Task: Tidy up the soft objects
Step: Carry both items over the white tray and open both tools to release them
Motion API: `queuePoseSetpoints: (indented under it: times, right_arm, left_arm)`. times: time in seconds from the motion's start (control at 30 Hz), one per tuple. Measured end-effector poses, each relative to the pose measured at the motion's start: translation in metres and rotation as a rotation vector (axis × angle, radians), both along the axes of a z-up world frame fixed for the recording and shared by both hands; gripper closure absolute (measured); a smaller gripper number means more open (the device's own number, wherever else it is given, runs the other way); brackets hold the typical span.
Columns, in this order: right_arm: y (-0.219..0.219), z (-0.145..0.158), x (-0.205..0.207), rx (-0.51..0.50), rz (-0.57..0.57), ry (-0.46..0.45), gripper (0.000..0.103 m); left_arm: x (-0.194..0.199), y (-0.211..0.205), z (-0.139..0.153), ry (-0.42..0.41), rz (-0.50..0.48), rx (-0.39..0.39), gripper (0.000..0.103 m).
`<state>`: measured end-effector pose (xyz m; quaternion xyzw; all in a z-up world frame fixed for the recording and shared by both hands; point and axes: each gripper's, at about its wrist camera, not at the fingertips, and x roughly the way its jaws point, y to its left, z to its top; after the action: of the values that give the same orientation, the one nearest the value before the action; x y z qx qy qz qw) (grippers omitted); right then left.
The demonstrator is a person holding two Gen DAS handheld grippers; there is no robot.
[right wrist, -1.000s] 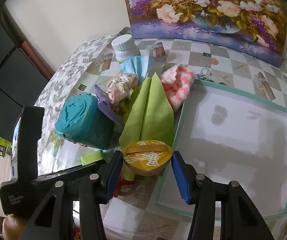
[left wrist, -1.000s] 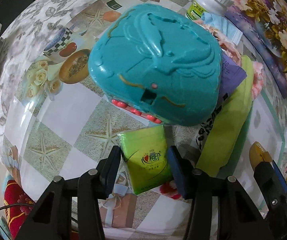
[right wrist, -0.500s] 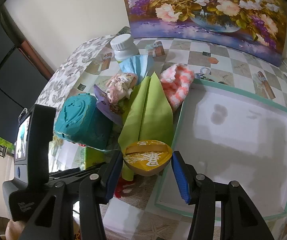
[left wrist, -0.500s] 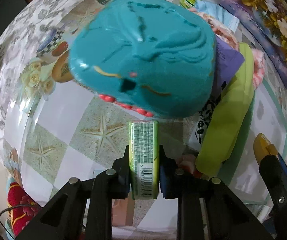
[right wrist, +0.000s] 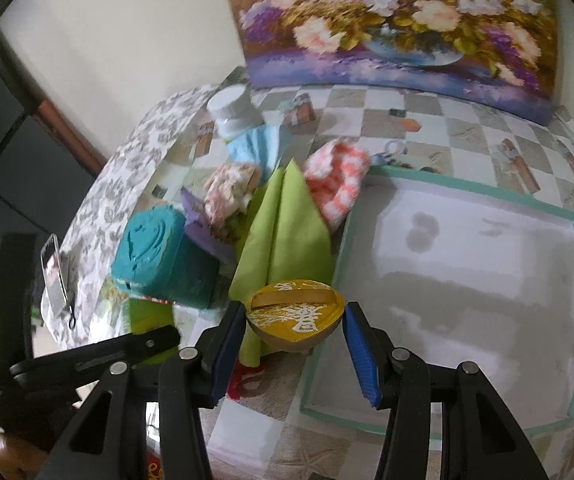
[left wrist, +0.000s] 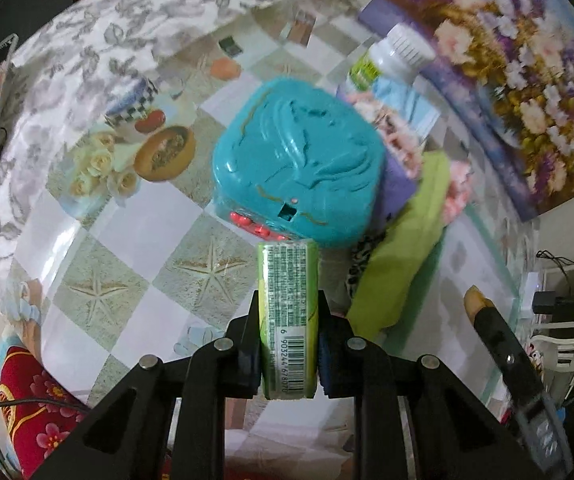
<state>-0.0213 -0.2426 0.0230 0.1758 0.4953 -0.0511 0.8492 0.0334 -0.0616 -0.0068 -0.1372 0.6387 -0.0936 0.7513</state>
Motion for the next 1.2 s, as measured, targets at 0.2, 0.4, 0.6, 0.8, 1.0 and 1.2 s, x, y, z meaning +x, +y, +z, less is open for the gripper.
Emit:
queuePoseSetpoints:
  times: [0.2,0.4,0.6,0.8,1.0,1.2]
  right_arm:
    - [-0.034,0.005,-0.012,-0.004,-0.124,0.015,0.05]
    - [-0.079,0.006,-0.029,-0.03,-0.274,0.035,0.05]
    - [-0.116,0.005,-0.048,-0.057,-0.396,0.047,0.05]
    - [-0.146,-0.007,-0.065,-0.063,-0.499,0.088,0.049]
    - [-0.169,-0.032,-0.079,-0.069,-0.57,0.171,0.049]
    - [-0.181,-0.037,-0.092,-0.093,-0.616,0.195,0.049]
  left_arm:
    - [-0.01,0.008,0.026,-0.08,0.009,0.003,0.081]
    - [-0.019,0.001,0.027,-0.128,-0.044,-0.063,0.081]
    - [-0.038,-0.055,0.039,-0.189,-0.216,-0.086,0.081]
    - [-0.067,-0.129,0.034,-0.247,-0.435,-0.017,0.08]
    - [-0.087,-0.18,0.015,-0.274,-0.569,0.062,0.08]
    - [-0.089,-0.203,-0.005,-0.232,-0.598,0.081,0.08]
